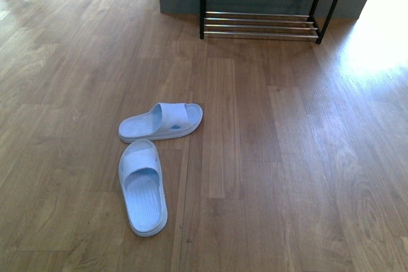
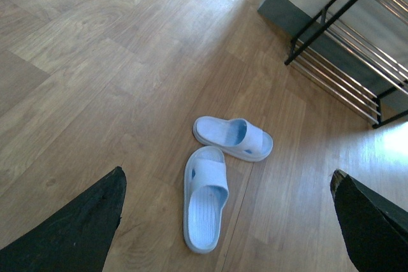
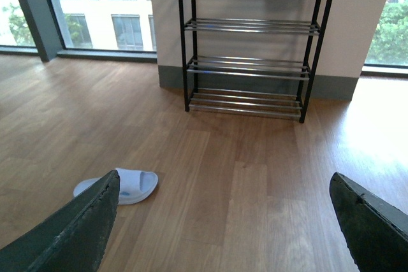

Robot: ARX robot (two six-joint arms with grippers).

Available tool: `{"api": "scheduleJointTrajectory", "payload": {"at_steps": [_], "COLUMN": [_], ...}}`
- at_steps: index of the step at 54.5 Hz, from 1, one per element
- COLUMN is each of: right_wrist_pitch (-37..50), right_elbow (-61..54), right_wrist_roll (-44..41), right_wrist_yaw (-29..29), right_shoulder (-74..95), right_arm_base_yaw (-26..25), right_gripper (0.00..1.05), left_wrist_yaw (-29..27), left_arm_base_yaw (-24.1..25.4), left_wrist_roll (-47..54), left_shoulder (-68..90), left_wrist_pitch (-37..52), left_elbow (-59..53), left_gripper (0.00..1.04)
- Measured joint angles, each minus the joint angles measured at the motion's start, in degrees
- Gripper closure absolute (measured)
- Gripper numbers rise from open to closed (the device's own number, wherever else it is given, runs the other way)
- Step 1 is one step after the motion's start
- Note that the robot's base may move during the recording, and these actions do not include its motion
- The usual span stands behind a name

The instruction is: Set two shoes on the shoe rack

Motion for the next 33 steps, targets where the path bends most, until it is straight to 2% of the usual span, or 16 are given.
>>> {"api": "scheduleJointTrajectory", "payload": {"at_steps": [9, 21, 33], "right_wrist_pitch": [0.0, 0.0, 0.0], "right_elbow": [0.0, 0.0, 0.0], "right_wrist_roll": [0.0, 0.0, 0.0], "right_wrist_yaw": [0.0, 0.0, 0.0], "right_shoulder": [0.0, 0.0, 0.0], "right_arm_base_yaw": [0.0, 0.0, 0.0], "right_gripper": [0.09, 0.09, 0.09], "left_wrist_yaw": [-6.78, -12.9, -20.79], "left_arm_base_yaw": [-6.51, -13.51, -17.59], "left_wrist_roll": [-0.81, 1.31, 8.11], "left_shoulder": [23.41, 56.19, 85.11], "left_wrist_pitch": [9.66, 12.33, 13.53], "left_elbow": [7.26, 18.91, 35.69], "left_gripper": [0.09, 0.09, 0.09]}}
